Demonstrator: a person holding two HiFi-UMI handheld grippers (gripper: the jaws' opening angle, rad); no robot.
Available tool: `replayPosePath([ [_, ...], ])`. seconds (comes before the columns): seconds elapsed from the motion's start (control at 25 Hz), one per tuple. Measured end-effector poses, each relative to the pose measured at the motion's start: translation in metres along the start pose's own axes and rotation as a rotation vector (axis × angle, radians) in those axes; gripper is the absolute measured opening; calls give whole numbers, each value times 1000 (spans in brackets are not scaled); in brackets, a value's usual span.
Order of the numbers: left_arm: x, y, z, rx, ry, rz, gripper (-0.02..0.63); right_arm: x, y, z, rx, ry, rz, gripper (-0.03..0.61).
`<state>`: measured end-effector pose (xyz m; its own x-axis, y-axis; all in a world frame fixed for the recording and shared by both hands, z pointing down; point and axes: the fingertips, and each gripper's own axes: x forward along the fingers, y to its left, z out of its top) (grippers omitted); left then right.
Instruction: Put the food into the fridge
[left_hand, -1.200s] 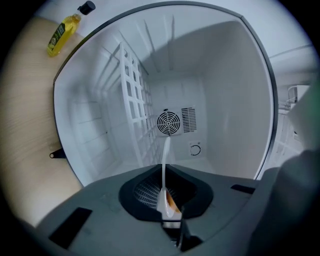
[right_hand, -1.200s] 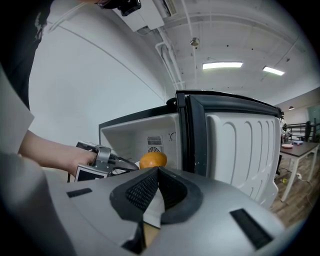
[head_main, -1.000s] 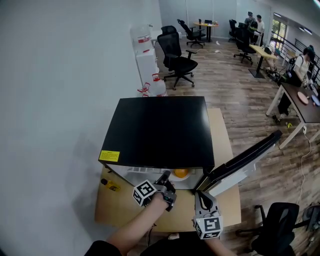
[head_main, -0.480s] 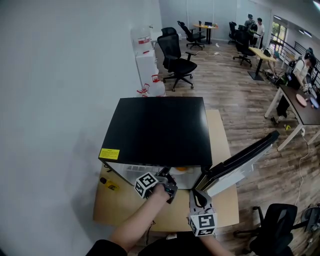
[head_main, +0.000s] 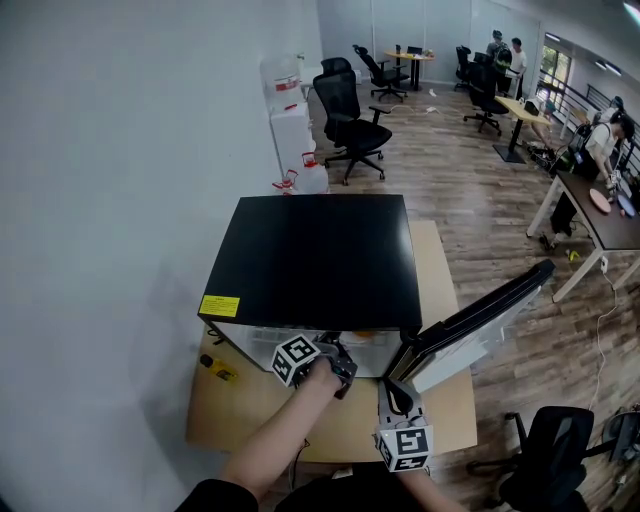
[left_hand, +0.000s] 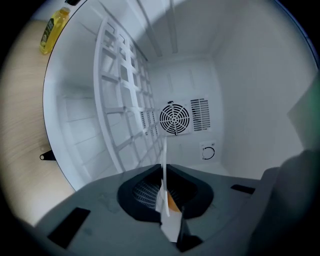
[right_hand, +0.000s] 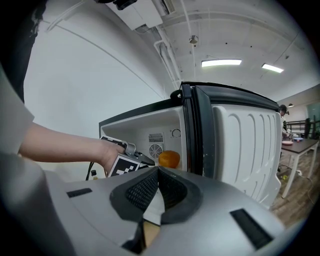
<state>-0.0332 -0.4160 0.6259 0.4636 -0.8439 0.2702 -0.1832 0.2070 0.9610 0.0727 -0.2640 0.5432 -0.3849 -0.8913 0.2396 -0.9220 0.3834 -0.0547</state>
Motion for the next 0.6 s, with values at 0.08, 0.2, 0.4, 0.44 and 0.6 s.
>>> replayPosePath([
  [0.08,1,1,-1,-10,0,11,21,-2,-1,0,-2,-1,-3,60],
  [0.2,3,0,-1,-8,8,29,21,-5,-5,1,-5,-2,-11,60],
  [0.4,4,-1,2,57,28,61,21,-10,-5,-2,-6,2,-14,60],
  [0.44,5,-1,2,65,32,68,21,-10,-5,-2,-8,2,-12,60],
  [0.6,5,1,2,107,44,111,21,-12,-2,-2,-11,0,-5,60],
])
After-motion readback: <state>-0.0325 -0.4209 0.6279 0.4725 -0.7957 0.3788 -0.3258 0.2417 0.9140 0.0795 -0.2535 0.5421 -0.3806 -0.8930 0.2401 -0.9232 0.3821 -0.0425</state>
